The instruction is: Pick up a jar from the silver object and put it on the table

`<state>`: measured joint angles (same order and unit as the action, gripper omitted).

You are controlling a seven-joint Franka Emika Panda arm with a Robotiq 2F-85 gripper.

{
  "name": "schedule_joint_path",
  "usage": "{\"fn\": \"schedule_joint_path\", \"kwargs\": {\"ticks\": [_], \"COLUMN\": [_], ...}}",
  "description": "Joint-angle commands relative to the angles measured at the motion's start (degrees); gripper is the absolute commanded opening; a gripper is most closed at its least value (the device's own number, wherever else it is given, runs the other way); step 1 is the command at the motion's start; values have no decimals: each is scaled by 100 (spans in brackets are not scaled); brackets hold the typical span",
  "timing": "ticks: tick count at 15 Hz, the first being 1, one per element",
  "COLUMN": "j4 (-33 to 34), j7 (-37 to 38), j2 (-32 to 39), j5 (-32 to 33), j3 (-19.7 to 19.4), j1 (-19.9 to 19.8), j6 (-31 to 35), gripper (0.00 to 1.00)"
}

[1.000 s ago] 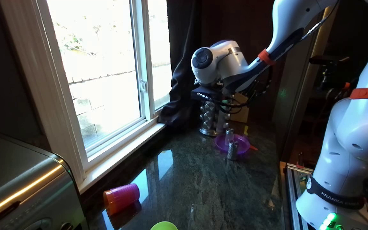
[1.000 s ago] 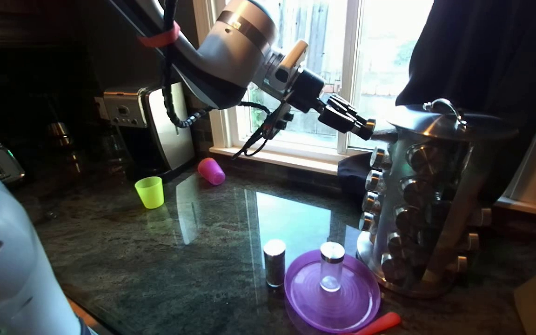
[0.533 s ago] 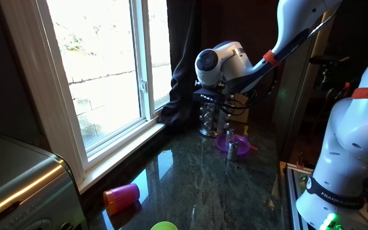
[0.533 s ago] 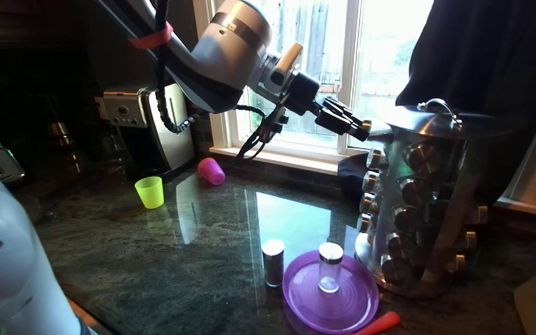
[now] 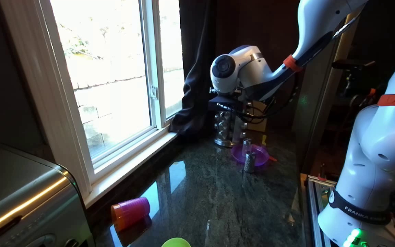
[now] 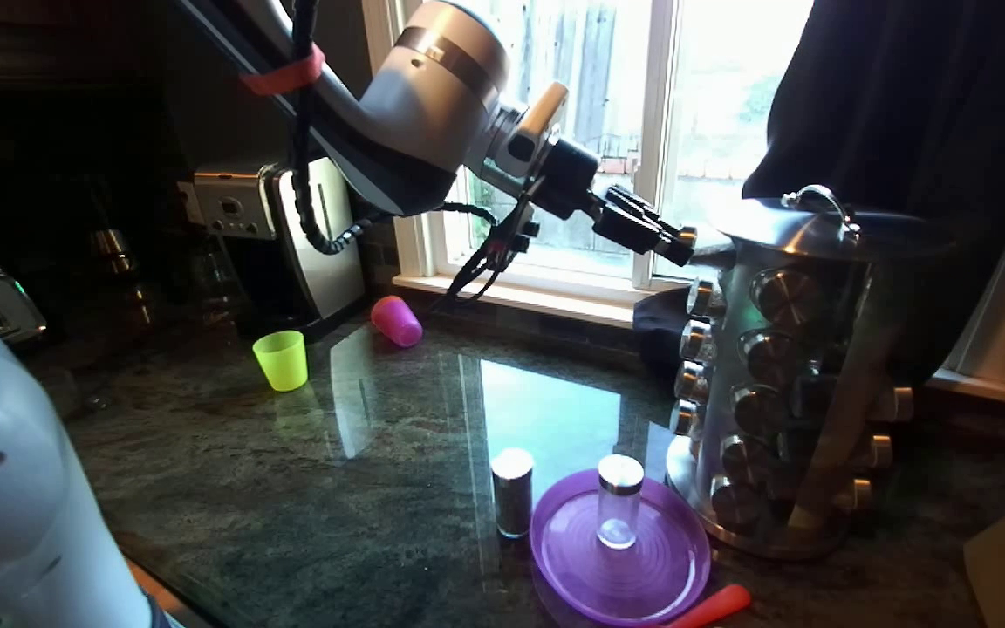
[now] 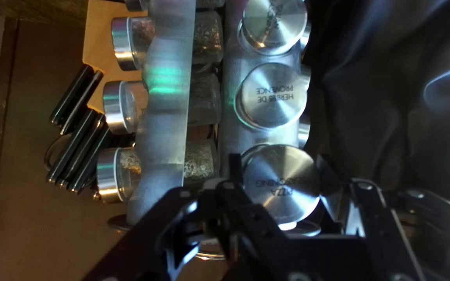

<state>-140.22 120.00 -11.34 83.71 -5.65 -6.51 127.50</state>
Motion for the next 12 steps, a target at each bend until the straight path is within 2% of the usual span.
{"fn": "schedule_joint_path", "kwargs": {"ticks": [1,8,12], "j4": [-75,-83,-97], "j7": [-292,-546,-724], "j2": [-5,-54,-213], "j5": [-81,-67,-272], "j3": [-172,-283,-292], "j1": [14,0,48], "j6": [398,744,1003], "gripper": [25,25,25]}}
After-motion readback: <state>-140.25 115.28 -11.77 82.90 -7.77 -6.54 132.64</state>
